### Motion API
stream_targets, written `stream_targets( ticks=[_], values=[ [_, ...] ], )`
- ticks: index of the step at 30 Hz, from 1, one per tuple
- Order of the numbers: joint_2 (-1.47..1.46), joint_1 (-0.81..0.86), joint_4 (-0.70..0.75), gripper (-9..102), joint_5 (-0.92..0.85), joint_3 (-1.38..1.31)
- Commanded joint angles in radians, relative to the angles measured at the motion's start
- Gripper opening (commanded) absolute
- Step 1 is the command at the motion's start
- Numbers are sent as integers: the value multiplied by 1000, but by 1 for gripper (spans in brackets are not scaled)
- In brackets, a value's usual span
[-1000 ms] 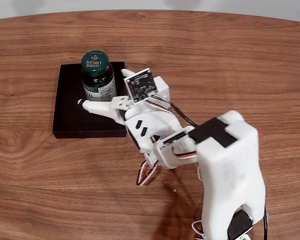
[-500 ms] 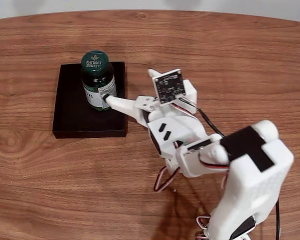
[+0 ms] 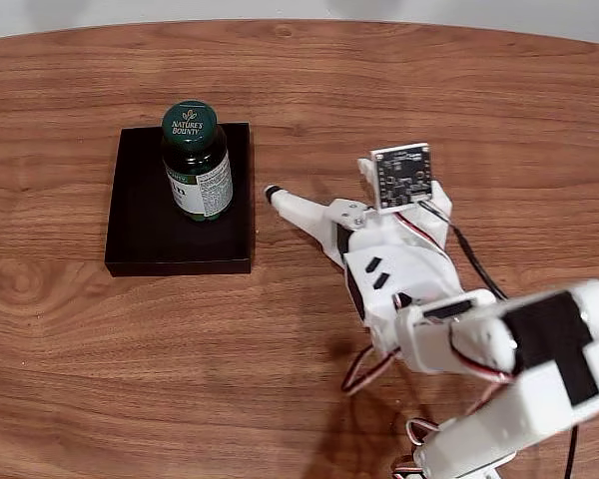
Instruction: Pick up the pill bottle and place it in the black box.
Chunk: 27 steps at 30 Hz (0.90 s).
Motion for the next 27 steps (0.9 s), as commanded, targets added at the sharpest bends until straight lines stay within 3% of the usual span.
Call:
stream_targets(
  ticks=[1,27],
  values=[
    [123,38,40,37,-18,35],
    [601,239,569,25,46,207]
  ],
)
